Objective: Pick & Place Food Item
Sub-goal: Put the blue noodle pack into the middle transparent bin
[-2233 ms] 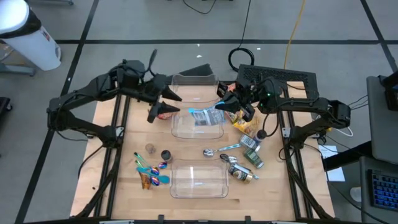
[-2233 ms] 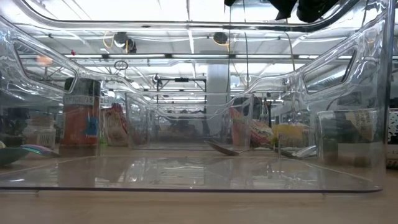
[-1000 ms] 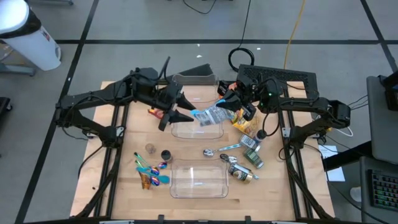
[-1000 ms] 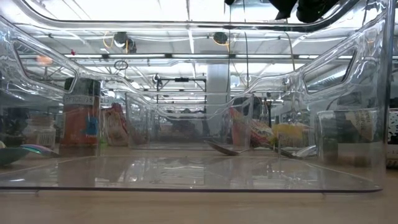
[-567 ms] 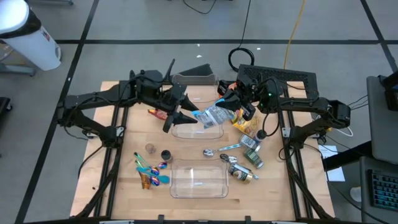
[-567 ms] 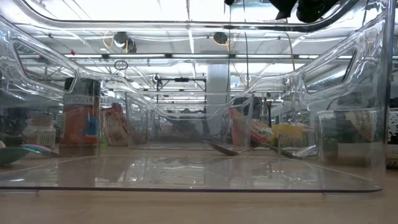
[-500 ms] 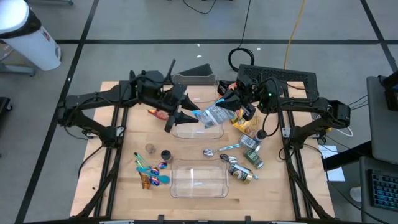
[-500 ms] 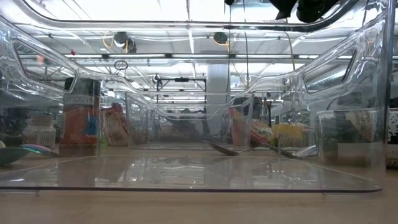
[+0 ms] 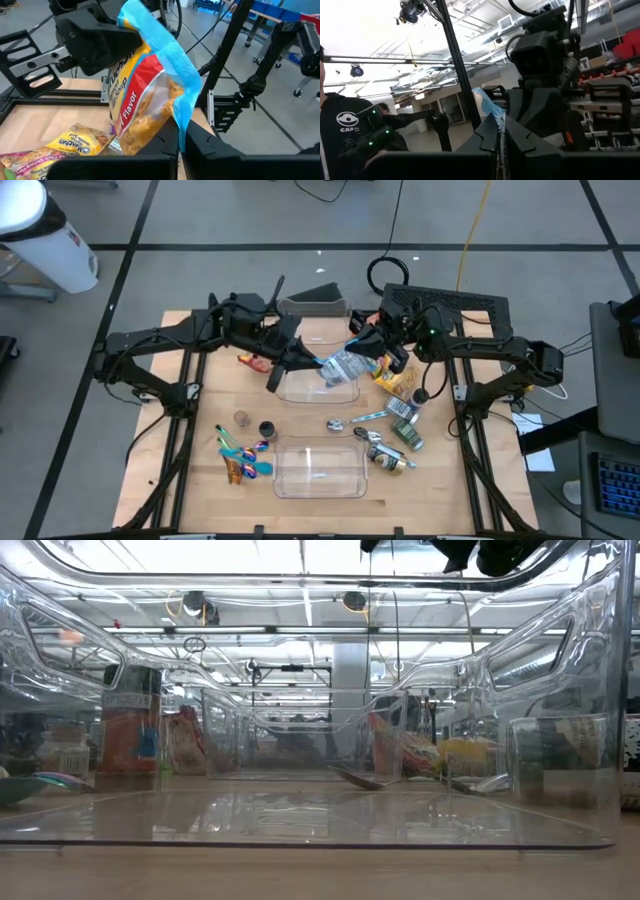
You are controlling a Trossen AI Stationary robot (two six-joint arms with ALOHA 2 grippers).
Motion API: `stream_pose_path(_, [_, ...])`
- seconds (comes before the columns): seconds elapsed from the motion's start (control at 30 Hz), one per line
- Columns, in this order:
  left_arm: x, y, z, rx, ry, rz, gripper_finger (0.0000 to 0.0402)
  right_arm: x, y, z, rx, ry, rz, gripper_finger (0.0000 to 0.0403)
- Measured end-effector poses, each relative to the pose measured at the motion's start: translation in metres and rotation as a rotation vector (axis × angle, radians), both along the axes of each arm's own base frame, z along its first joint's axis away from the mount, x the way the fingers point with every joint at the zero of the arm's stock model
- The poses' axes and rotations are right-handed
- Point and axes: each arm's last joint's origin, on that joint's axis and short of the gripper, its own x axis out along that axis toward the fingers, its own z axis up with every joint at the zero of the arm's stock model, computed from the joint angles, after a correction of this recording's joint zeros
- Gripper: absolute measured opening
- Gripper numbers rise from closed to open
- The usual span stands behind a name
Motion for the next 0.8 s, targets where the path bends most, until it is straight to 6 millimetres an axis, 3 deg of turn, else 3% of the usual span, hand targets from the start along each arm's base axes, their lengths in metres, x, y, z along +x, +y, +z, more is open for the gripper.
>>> stream_pose_path(0.33, [-0.003, 0.003, -0.006, -0.001, 0.065, 0.008, 0.0003, 0.001, 0.000, 0.001, 0.119, 0.024, -0.018, 0.0015])
stream_pose_path(0.57, [-0.010, 0.007, -0.006, -0.017, 0.106, 0.047, 0.0002, -0.004, -0.009, 0.004, 0.148, 0.003, -0.051, 0.0103])
stream_pose_path(0.8, [-0.017, 0.010, -0.014, -0.034, 0.224, 0.206, 0.0001, -0.020, -0.023, 0.017, 0.120, -0.062, -0.111, 0.0182])
